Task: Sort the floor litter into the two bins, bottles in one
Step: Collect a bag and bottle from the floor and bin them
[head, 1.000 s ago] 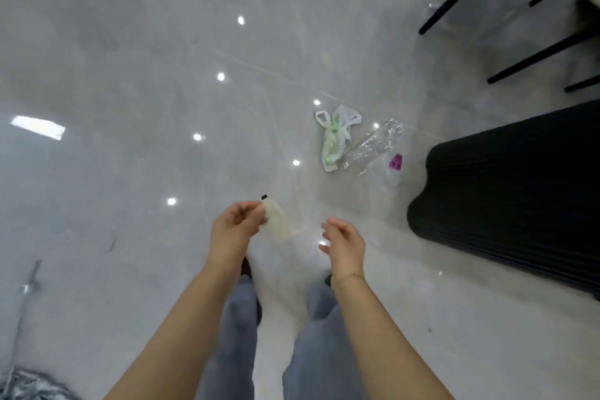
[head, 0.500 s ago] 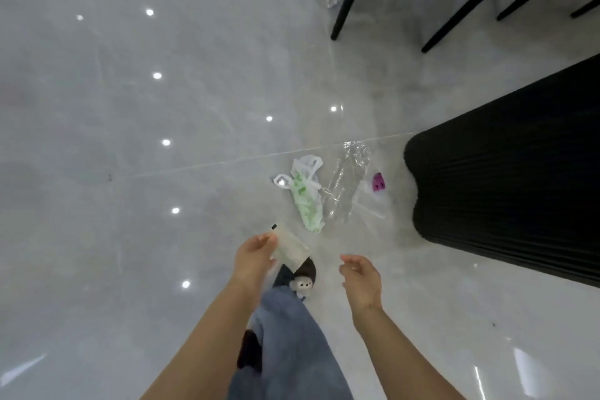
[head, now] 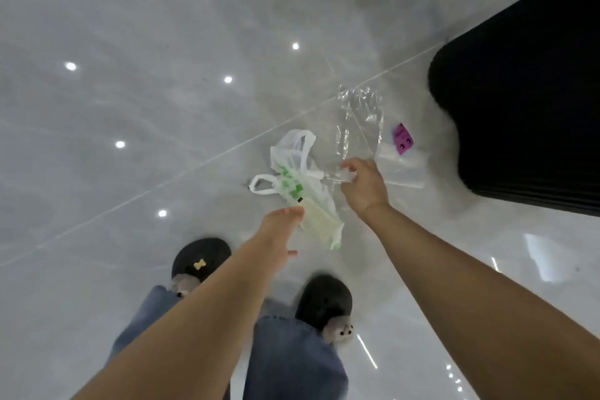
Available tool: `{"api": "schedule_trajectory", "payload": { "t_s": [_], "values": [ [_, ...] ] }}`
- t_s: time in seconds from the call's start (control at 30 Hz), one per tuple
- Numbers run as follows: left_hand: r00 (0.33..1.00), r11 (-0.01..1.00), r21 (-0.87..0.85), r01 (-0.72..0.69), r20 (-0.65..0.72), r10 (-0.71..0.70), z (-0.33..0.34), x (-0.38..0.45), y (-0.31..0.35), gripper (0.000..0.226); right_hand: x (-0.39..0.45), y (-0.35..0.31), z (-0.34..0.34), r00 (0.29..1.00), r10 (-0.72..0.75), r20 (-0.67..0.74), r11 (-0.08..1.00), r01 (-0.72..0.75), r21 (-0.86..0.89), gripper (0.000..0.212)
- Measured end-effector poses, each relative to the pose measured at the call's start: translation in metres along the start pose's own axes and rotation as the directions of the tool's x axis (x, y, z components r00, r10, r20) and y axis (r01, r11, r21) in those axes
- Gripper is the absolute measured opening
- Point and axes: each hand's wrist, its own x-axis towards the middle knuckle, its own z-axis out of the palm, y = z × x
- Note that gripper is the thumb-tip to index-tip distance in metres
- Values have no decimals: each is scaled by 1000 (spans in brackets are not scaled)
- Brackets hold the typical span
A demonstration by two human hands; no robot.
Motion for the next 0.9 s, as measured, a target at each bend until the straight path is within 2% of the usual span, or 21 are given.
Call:
{"api": "schedule_trajectory", "payload": {
  "t_s": [0.07, 0.13, 0.23, 0.33, 0.37, 0.43, 0.53, 0.57, 0.63, 0.7, 0.77, 0.83, 0.87, 0.9],
  "values": [
    [1000, 1000, 13, 6, 29, -6, 5, 23, -6, 40, 22, 6, 10, 998, -20, 57, 997, 24, -77, 47],
    [999, 997, 53, -48, -10, 49, 14, 45, -16, 34, 43, 15, 19, 994, -52, 101, 986, 67, -155, 45],
    [965, 976, 156, -149, -192, 178, 21, 76, -32, 16, 60, 29, 28, 979, -107, 175, 915, 166, -368, 34],
    [909, 933, 318, -168, -317, 272, 21, 94, -44, 19, 62, 32, 30, 955, -137, 263, 827, 257, -500, 33],
    [895, 931, 322, -170, -345, 282, 18, 95, -45, 19, 60, 31, 29, 953, -159, 258, 829, 271, -489, 32],
    [868, 926, 334, -179, -390, 308, 12, 93, -44, 16, 51, 34, 24, 968, -157, 196, 904, 220, -366, 24],
    [793, 860, 432, -270, -407, 454, 0, 80, -39, 7, 39, 52, 12, 999, 39, 30, 999, -39, -27, 19],
    [759, 821, 475, -318, -391, 520, -3, 74, -36, 4, 38, 59, 4, 995, 102, -19, 991, -100, 85, 22],
    [695, 742, 528, -413, -343, 632, -9, 61, -29, 2, 41, 72, -13, 975, 186, -120, 968, -161, 192, 25],
    [633, 677, 533, -508, -302, 713, -16, 52, -21, 11, 49, 85, -32, 948, 231, -217, 963, -192, 186, 19],
    [588, 652, 514, -558, -310, 747, -19, 53, -13, 22, 65, 98, -49, 933, 223, -283, 972, -190, 139, 17],
    [575, 684, 417, -598, -371, 729, -16, 60, -2, 25, 89, 104, -60, 931, 200, -305, 976, -164, 141, 18],
    [590, 711, 333, -619, -401, 701, -12, 64, 6, 27, 103, 102, -64, 934, 207, -291, 975, -171, 144, 21],
    [621, 737, 236, -634, -413, 666, -8, 68, 14, 27, 116, 99, -66, 935, 218, -278, 971, -178, 162, 38]
  ]
}}
